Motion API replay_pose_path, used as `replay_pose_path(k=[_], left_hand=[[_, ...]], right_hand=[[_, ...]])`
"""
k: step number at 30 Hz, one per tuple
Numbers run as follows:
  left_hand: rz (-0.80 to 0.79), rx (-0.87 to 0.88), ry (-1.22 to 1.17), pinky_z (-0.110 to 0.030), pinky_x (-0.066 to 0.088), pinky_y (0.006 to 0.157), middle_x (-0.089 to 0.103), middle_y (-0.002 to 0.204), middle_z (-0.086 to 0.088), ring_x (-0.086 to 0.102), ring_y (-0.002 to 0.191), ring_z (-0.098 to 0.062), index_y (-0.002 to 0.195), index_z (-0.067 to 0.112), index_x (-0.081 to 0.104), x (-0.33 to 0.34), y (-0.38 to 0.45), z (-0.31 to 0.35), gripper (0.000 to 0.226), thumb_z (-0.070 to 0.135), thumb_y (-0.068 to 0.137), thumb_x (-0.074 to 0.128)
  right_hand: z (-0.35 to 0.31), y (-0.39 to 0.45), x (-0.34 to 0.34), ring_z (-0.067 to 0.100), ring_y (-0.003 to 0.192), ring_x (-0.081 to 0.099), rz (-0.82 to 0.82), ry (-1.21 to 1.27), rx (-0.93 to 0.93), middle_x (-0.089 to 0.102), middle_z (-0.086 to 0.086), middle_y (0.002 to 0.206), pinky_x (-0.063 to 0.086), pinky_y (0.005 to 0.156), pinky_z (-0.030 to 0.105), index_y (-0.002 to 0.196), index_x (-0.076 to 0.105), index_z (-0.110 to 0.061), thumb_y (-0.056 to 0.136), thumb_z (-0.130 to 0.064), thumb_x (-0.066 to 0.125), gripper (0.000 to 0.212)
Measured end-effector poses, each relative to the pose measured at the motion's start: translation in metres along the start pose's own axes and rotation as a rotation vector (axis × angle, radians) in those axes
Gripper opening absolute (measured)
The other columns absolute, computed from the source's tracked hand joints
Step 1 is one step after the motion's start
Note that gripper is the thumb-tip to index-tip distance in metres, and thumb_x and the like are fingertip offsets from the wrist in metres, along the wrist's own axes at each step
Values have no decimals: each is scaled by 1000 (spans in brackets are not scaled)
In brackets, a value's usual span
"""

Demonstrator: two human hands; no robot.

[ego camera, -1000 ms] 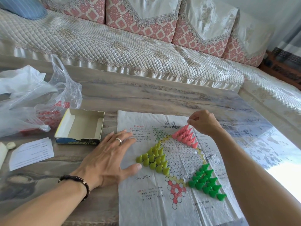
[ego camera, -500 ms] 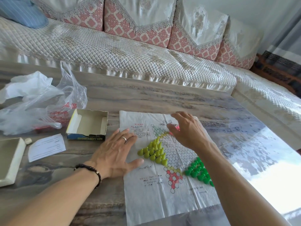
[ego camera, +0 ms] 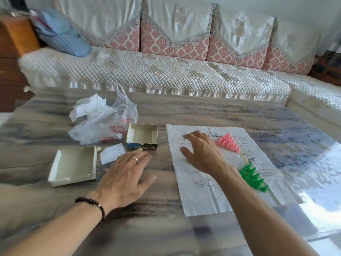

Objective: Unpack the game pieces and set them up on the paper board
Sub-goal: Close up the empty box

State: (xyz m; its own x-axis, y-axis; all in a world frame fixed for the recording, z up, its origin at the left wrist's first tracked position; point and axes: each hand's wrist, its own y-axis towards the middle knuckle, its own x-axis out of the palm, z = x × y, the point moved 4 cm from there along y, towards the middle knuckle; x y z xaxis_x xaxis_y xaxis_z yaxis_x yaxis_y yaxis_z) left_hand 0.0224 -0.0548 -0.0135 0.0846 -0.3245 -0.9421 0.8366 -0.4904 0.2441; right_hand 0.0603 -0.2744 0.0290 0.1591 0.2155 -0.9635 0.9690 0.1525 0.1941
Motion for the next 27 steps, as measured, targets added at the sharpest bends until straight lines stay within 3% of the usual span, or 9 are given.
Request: replay_pose_path(k=[2,4,10,15,18,21,27], left_hand=[[64,-51,53,-37,34,107,55,133,-3,45,128,-21,128,13,56,-9,-15,-17,58,51,91,34],[106,-116,115,-38,31,106,60,124,-6,49,121,-25,121,10,61,-15,-25,-38,55,47,89,35],[85,-299,239,-54,20,111,56,133,-7,44,130,-28,127,12,56,-23,-40,-94,68,59,83,33],[143,-320,179,-43,43,89,62,110,-6,58,101,-29,112,12,61,-43,-11,-117,54,53,84,38],[9,-361,176,-39,36,92,60,107,-1,54,105,-23,114,21,61,-41,8,-125,40,46,84,51],[-50,-375,137,-38,33,88,56,89,4,55,99,-21,88,25,62,-35,17,-125,14,34,82,53],[-3,-362,155,-35,32,84,69,90,10,60,94,-14,87,28,73,-27,22,-127,20,15,80,61]], right_hand=[[-21,0,10,25,119,46,-12,21,-24,51,4,132,41,96,39,133,50,-19,93,-39,51,45],[-44,0,21,24,117,46,-34,49,-52,53,4,128,41,94,38,130,52,-18,93,-37,51,42],[-113,14,54,26,107,55,-122,146,-143,56,4,118,48,84,39,126,55,-15,93,-34,50,38],[-155,40,71,33,105,57,-185,167,-211,52,4,128,48,83,44,129,49,-17,93,-30,47,38],[-166,51,80,32,111,56,-227,79,-251,51,3,135,46,82,40,130,46,-17,94,-30,47,38],[-165,55,84,30,115,55,-264,81,-223,51,3,135,47,90,41,131,48,-16,89,-26,57,44],[-148,55,87,25,98,57,-319,184,-79,61,4,108,46,81,32,110,62,-16,80,-29,69,33]])
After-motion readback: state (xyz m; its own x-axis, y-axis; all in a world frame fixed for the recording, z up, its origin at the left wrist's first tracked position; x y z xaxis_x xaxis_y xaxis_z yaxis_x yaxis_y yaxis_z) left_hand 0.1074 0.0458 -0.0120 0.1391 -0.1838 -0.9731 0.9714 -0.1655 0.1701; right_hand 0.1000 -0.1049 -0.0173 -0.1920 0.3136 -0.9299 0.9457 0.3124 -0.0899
